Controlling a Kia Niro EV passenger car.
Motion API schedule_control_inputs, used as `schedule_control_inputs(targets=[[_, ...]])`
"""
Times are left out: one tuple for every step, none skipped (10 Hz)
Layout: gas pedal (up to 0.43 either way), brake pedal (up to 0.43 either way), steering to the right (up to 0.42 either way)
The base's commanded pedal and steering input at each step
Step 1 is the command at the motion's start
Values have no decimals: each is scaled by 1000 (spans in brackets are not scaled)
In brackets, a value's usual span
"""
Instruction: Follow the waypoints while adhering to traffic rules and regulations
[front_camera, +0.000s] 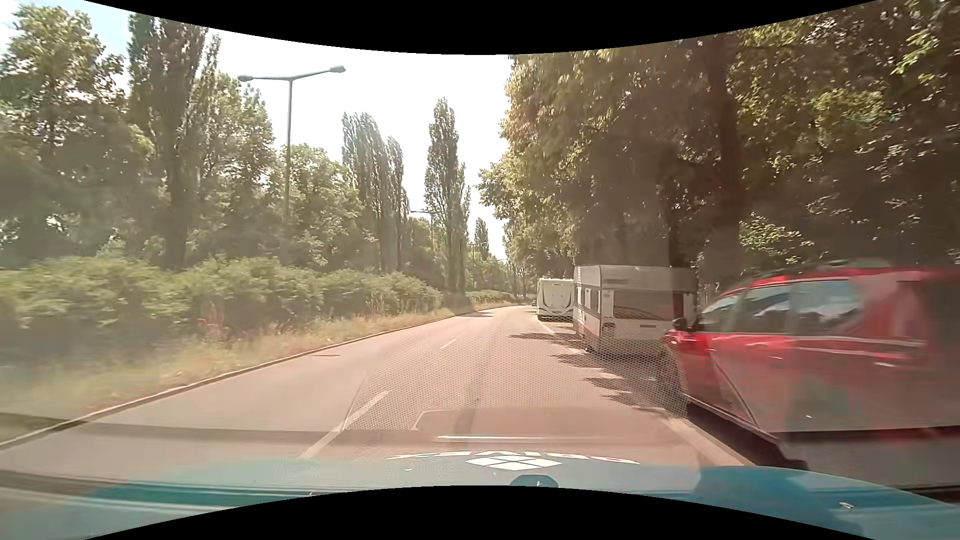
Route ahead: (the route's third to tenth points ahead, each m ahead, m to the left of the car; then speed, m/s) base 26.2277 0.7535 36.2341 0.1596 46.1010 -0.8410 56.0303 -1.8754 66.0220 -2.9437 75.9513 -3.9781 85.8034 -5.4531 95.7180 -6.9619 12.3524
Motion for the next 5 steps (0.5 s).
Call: schedule_control_inputs(targets=[[169,0,8],[169,0,8],[169,0,8],[169,0,9],[169,0,8]])
